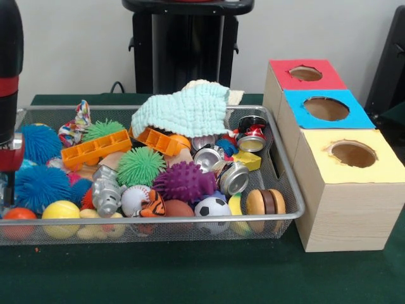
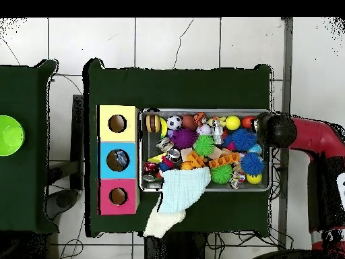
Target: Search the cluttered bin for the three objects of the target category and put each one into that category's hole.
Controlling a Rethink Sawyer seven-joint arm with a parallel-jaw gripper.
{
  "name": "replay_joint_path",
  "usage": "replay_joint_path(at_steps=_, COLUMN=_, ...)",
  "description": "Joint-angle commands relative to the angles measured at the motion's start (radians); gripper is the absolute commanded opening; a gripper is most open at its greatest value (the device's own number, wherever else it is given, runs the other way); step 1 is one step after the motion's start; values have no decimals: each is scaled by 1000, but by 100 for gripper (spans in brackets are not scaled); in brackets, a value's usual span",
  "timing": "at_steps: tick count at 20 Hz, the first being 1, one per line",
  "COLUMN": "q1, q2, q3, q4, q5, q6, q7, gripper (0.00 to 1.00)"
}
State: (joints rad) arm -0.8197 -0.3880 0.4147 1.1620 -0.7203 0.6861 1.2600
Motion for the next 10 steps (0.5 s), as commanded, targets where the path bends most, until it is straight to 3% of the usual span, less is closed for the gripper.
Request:
replay_joint_path(at_steps=1, q1=77, q2=16, q3=-91, q4=-47, q5=-72, q6=107, q7=-59, gripper=0)
replay_joint_path(at_steps=5, q1=104, q2=35, q3=-126, q4=-75, q5=-46, q6=201, q7=-31, gripper=0)
replay_joint_path(at_steps=10, q1=101, q2=43, q3=-127, q4=-74, q5=-18, q6=205, q7=-72, gripper=0)
